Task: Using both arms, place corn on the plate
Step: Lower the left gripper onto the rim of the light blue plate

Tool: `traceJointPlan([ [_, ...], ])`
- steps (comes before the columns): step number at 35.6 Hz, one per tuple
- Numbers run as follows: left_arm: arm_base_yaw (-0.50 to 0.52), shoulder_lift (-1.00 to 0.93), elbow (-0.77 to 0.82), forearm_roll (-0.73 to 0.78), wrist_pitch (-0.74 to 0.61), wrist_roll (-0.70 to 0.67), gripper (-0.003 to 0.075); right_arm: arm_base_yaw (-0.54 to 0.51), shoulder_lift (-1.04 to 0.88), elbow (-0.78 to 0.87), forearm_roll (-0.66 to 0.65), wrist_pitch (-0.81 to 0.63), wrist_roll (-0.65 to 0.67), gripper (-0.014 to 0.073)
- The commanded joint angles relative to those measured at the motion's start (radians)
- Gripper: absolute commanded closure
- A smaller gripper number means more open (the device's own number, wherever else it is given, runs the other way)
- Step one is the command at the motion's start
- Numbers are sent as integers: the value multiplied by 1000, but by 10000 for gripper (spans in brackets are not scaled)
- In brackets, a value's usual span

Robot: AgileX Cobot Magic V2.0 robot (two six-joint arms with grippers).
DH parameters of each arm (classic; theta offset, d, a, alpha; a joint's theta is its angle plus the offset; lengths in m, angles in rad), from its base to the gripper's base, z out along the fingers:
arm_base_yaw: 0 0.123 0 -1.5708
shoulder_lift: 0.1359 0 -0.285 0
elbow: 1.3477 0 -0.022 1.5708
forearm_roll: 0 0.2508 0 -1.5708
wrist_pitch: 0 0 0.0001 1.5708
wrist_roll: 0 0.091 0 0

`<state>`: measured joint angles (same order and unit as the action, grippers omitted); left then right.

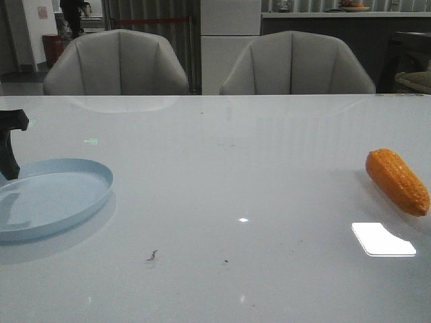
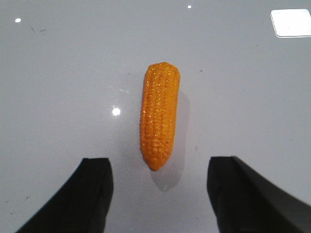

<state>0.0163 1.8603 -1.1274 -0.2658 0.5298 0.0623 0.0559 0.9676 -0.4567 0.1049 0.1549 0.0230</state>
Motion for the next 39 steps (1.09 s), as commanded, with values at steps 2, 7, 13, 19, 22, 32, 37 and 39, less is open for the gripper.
traceJointPlan([
  [2,0,-28,-29,-17,-31,-9,268,0,-6,-35,-9,-64,-8,64],
  [7,0,-11,-29,-17,-29,-9,282,0,-6,-35,-9,-64,-8,64],
  [13,0,21,-29,-17,20,-9,436,0,-6,-35,-9,-64,-8,64],
  [19,0,34,-29,-17,41,-9,633,0,-6,-35,-9,-65,-7,64],
  [22,0,34,-30,-17,29,-9,620,0,-6,-35,-9,-67,-7,64],
  [32,0,27,-105,-37,113,-9,622,0,-6,-35,-9,-65,-7,64],
  [37,0,27,-204,-88,209,-9,627,0,-6,-35,-9,-65,-7,64],
  [39,0,27,-245,-116,227,-9,627,0,-6,-35,-9,-65,-7,64],
])
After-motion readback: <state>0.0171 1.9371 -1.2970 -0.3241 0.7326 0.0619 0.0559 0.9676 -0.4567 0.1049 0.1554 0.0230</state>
